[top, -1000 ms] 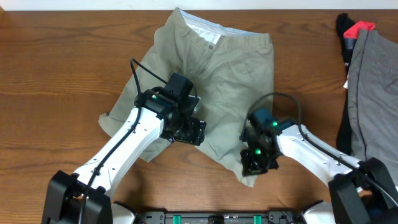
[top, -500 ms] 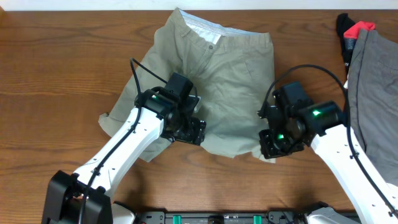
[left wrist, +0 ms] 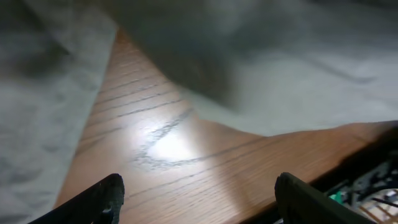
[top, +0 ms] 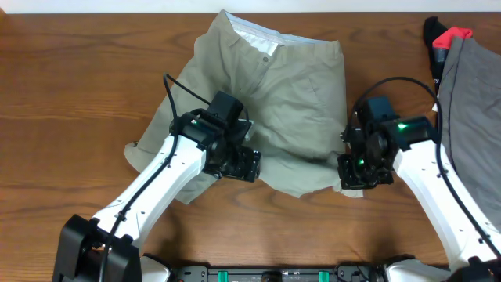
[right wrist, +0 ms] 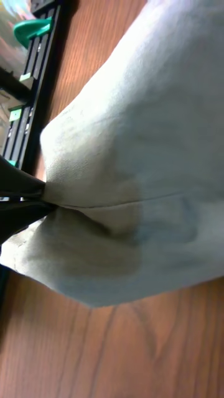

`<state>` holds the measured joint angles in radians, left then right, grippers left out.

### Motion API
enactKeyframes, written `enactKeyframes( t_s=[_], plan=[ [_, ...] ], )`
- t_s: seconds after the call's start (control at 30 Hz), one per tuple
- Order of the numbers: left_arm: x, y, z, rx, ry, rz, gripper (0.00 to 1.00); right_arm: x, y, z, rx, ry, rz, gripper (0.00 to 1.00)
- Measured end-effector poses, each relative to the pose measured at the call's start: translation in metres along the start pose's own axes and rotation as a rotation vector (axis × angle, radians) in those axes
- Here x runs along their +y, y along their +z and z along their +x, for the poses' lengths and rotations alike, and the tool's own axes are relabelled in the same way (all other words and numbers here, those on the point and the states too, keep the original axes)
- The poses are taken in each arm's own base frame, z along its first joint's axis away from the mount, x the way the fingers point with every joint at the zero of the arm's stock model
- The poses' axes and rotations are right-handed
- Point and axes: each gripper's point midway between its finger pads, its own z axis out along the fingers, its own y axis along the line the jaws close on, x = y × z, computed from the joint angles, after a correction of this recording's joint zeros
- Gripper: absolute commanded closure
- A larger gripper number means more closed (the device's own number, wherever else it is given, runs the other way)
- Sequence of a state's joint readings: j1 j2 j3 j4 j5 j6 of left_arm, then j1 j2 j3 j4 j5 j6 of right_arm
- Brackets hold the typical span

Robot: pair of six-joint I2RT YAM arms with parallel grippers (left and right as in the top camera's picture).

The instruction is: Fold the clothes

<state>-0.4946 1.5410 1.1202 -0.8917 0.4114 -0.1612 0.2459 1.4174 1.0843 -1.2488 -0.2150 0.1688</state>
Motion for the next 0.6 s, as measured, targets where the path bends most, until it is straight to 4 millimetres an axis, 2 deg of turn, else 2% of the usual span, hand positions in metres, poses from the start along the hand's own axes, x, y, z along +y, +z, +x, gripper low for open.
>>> enactKeyframes(
  t_s=[0.2,0.4,0.6],
  plan=[
    [-0.031,0.008,0.001,-0.006,0.067,0.051,0.21,0.039,-0.005,-0.029,-0.109,-0.068,-0.218,0.99],
    [-0.061,0.017,0.013,0.012,0.156,0.074,0.21,0.074,-0.018,-0.035,-0.137,-0.116,-0.424,0.99],
    [-0.064,0.021,0.017,0.009,0.163,0.034,0.21,0.09,-0.026,-0.034,-0.135,-0.131,-0.529,0.99]
  ],
)
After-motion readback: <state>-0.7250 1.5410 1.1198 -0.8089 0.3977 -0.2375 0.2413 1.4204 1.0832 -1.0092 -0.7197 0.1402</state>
